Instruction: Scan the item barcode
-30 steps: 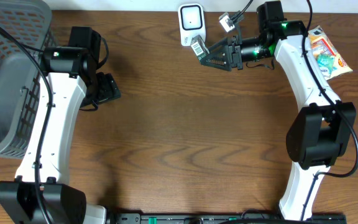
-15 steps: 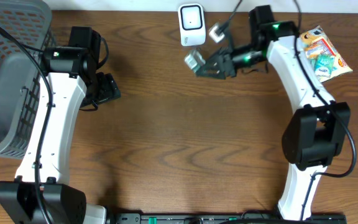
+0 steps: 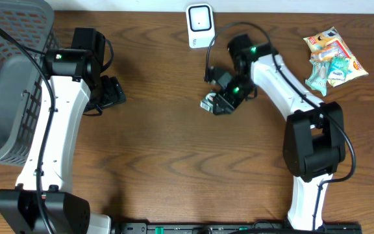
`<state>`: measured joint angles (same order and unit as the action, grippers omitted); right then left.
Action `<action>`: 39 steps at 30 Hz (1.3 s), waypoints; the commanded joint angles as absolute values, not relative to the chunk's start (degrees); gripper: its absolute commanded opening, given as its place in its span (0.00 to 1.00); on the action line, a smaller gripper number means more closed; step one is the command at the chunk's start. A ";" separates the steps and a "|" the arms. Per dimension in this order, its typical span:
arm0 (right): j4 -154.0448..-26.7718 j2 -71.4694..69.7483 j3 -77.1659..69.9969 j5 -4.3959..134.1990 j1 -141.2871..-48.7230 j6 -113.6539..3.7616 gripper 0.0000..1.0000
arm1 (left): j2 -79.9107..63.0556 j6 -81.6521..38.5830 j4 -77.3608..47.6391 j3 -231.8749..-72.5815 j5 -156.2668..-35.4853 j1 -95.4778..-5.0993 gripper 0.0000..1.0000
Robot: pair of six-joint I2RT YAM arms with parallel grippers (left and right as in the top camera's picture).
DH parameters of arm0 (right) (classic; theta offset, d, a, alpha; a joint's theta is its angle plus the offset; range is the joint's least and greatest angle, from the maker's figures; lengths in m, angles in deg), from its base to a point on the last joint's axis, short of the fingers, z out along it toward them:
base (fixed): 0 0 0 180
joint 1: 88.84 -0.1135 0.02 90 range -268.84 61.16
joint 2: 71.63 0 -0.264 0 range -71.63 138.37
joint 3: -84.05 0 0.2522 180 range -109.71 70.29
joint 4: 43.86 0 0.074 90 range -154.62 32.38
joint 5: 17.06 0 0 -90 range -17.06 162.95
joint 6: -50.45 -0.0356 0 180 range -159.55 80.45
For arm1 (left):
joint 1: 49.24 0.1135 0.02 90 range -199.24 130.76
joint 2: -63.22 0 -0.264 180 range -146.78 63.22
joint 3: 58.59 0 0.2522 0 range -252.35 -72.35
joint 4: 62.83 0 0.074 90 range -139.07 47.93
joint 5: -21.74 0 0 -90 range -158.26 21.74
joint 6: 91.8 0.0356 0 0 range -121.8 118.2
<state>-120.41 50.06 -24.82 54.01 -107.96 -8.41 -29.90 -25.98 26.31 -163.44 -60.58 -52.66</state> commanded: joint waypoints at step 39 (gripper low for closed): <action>-118.37 48.81 -22.26 75.12 -113.88 -86.46 0.88 | -30.27 -26.31 26.57 -163.31 -60.07 -52.46 0.98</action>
<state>-118.05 50.03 -23.53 68.19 -113.29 -79.43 -29.90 -26.00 26.33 -163.44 -60.60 -52.66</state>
